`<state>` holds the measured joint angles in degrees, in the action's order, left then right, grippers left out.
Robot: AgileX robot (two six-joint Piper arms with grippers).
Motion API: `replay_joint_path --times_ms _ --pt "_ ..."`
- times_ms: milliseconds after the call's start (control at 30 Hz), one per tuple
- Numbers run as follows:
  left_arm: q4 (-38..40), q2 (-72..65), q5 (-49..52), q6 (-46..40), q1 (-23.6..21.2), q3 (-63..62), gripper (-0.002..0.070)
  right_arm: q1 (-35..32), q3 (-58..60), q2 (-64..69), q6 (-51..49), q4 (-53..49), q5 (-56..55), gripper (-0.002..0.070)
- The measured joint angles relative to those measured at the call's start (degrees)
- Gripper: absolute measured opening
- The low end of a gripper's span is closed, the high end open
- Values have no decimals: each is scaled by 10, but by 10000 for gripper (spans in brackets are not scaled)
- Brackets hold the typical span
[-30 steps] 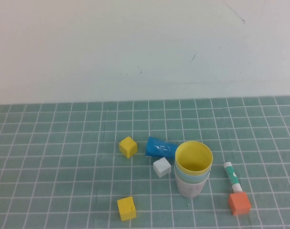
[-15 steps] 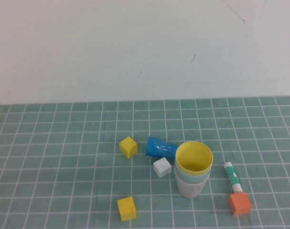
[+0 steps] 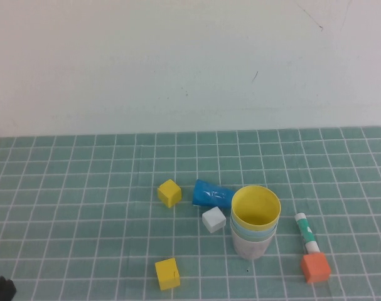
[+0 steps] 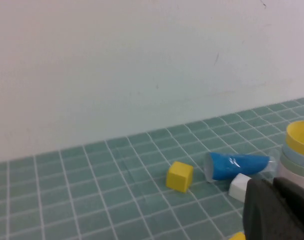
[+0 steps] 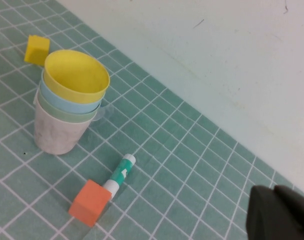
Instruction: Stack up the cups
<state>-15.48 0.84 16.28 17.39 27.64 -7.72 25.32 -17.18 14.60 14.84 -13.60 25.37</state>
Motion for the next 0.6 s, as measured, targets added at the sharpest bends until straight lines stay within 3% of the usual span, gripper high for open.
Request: replay_joint_path --times_ms 100,400,600 --pt "54 0 0 0 -24 16 -2 0 0 0 0 0 0 -1" --pt "101 0 -2 -5 -175 55 -2 0 0 0 0 0 0 -1" --pt "130 0 8 -6 -212 88 -2 0 0 0 0 0 0 -1"
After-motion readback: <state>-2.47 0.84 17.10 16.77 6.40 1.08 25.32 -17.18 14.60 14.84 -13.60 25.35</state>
